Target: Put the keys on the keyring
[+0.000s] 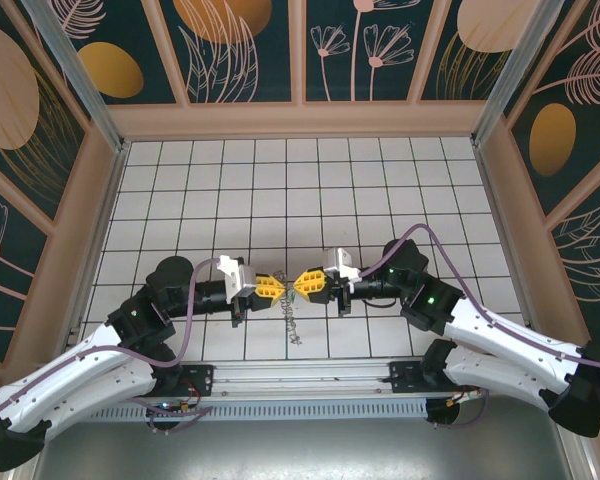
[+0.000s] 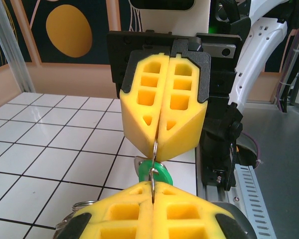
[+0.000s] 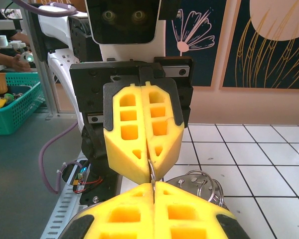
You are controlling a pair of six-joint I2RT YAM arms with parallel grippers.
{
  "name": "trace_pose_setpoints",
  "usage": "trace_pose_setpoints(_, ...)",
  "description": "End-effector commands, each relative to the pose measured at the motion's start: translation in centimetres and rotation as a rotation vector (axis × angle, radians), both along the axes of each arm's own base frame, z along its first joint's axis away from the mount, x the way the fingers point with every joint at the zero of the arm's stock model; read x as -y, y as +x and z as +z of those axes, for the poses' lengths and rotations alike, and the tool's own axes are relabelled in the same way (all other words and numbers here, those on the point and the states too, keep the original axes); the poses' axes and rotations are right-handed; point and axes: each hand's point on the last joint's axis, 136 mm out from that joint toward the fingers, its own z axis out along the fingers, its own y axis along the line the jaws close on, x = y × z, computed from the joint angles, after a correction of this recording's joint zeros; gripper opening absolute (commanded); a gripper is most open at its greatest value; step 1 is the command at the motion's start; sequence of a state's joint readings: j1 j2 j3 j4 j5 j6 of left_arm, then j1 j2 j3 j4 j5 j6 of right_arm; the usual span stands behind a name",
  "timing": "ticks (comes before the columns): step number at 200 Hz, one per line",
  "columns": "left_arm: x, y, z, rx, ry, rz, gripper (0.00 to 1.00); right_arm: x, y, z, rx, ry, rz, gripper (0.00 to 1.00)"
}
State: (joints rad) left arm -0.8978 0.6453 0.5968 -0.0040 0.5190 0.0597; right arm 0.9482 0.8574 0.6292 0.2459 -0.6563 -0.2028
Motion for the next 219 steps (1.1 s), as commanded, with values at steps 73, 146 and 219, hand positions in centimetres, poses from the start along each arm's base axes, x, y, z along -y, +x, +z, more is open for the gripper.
trace_pose_setpoints(73, -0.01, -0.55, 2.08, 0.056, -0.054, -0.028, 0.00, 0.09, 0.15, 0.77, 0.005, 0.032, 0.000, 0.00)
trace_pose_setpoints(146, -0.01, -0.42, 2.03, 0.056, -0.052, -0.021, 0.00, 0.03, -0.24, 0.75, -0.001, 0.026, 0.026, 0.00)
trace_pose_setpoints(219, 0.01, -0.39, 1.98, 0.055, -0.051, -0.020, 0.00, -0.04, -0.42, 0.63, -0.008, 0.024, 0.040, 0.00)
